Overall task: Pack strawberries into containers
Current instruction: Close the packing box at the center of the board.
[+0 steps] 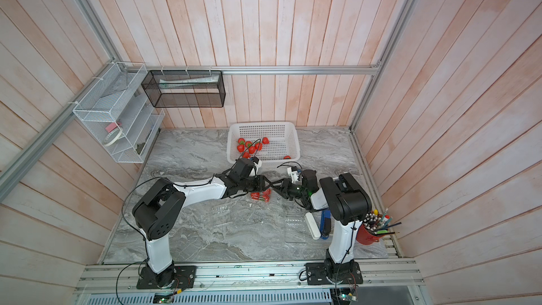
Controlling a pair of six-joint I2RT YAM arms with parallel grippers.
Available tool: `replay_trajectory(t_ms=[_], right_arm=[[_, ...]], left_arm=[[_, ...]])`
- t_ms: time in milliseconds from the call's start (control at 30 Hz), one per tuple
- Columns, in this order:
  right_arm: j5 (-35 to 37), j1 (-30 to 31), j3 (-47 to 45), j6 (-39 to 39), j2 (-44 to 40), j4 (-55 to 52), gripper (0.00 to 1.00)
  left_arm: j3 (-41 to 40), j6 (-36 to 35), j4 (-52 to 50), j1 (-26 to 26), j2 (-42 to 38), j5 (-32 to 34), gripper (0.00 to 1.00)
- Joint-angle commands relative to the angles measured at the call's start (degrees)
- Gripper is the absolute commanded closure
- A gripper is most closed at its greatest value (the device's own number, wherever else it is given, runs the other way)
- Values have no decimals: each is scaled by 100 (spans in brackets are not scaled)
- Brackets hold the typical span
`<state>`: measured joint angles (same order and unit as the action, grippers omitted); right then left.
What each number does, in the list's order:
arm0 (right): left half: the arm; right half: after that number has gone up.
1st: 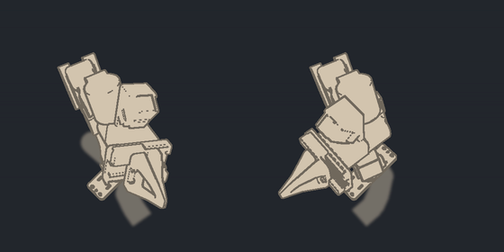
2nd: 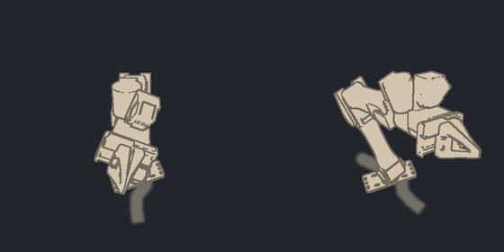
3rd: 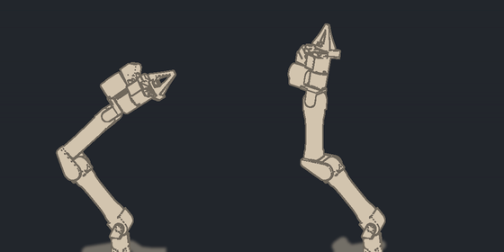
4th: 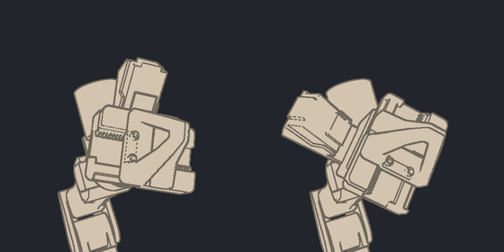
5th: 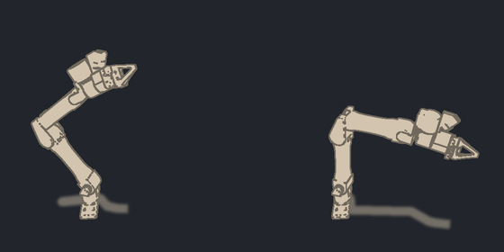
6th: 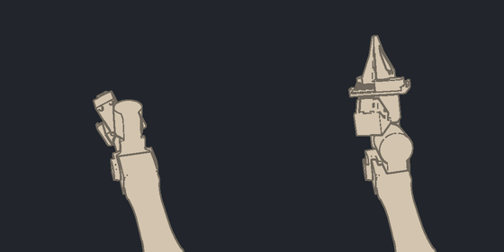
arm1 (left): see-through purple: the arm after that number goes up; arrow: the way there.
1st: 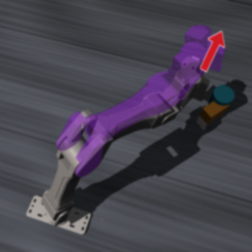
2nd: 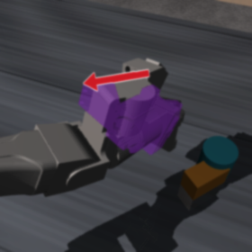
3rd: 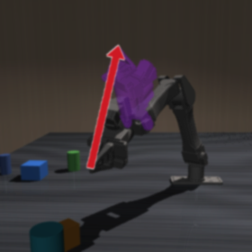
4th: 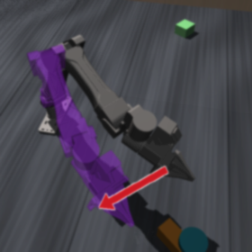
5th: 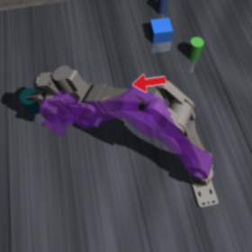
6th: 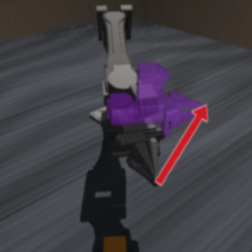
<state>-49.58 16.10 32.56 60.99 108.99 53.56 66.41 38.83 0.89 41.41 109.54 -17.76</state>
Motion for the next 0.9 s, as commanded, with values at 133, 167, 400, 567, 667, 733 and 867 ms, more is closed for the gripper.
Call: replay_trajectory(t_ms=[133, 167, 400, 567, 667, 733, 867], right_arm=[[1, 124, 261, -109, 192, -109, 77], [0, 127, 269, -114, 208, -126, 78], [44, 130, 219, -167, 171, -184, 86], [42, 130, 201, -159, 166, -144, 88], [50, 130, 132, -90, 137, -40, 65], [79, 129, 45, -107, 9, -104, 54], [171, 137, -106, -397, -435, -715, 48]], left_arm=[[-155, 40, -53, 16, 217, -44, 57], [-146, 33, -44, 24, 218, -50, 57], [-151, 28, -45, 14, 237, -58, 57], [-167, 19, -47, 12, 217, -44, 57], [-178, 20, -36, 12, 192, -36, 57], [-208, 19, -20, 7, 169, -27, 57], [-250, 19, 12, 8, 121, -24, 57]])
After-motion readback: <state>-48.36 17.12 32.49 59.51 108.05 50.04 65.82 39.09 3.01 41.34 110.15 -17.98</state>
